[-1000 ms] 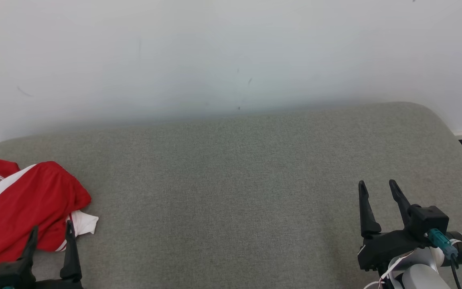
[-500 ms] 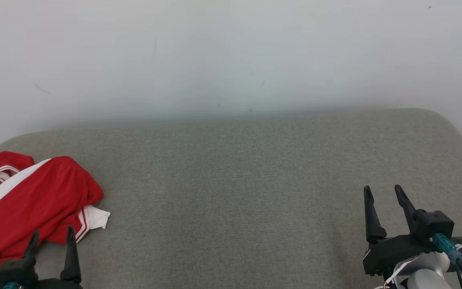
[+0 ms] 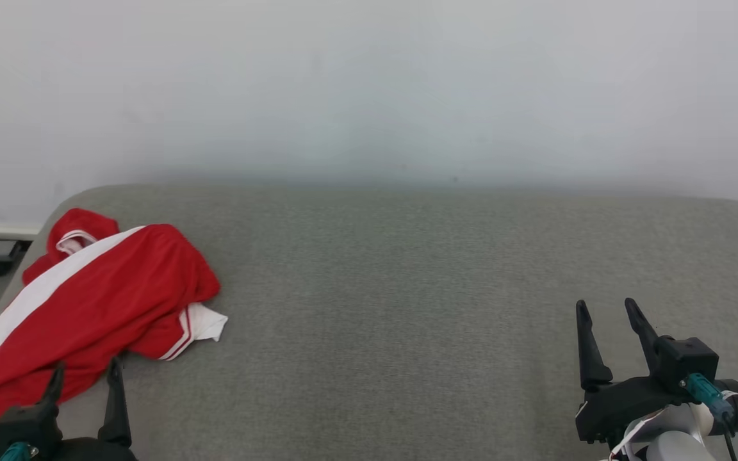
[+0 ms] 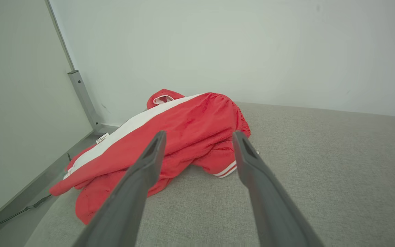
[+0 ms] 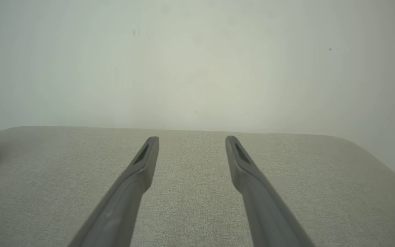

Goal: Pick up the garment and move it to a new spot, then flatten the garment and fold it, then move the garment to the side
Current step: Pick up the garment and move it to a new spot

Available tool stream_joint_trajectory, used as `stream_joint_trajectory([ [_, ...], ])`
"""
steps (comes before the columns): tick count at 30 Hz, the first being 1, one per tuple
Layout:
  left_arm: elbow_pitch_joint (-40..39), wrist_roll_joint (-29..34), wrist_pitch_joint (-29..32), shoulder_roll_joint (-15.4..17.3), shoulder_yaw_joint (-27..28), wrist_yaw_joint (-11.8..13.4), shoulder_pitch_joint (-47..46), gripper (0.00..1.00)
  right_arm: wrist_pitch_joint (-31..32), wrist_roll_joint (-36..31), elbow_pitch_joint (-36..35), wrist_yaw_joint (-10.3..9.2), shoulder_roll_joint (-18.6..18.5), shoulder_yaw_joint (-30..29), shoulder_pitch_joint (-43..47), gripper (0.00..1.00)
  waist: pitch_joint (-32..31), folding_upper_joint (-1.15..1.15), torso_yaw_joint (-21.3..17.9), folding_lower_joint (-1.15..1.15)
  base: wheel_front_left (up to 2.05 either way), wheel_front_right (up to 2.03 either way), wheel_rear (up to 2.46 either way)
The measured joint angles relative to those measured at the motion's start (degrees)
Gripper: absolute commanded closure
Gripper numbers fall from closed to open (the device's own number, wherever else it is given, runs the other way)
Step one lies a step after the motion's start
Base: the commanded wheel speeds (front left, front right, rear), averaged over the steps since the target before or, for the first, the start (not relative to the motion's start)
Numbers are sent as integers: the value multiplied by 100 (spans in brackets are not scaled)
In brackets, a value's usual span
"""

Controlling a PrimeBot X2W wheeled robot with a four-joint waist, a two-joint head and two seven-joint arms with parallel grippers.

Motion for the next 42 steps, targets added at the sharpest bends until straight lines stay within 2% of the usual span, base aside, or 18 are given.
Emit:
stream_joint_trajectory([
  [18, -134, 42, 272, 7, 92, 0, 0, 0, 112, 19, 214, 109, 164, 224, -176, 0, -57, 0, 1401, 0, 0, 0, 0],
  [25, -202, 40, 287, 78, 346, 0, 39, 0, 204, 15, 298, 186, 279, 439, -432, 0, -49, 0, 1775, 0, 0, 0, 0],
  [30, -268, 34, 287, 49, 437, 0, 45, 0, 253, 13, 422, 256, 292, 512, -595, 0, 10, 0, 1909, 0, 0, 0, 0],
  [39, -268, -30, 370, -16, 503, -3, 31, 0, 255, 5, 614, 309, 314, 583, -650, 0, 30, 0, 1923, 0, 0, 0, 0],
  [42, -94, -112, 461, 13, 465, -118, -152, 0, 254, 5, 714, 336, 323, 583, -665, 0, -8, 0, 1882, 0, 0, 0, 0],
])
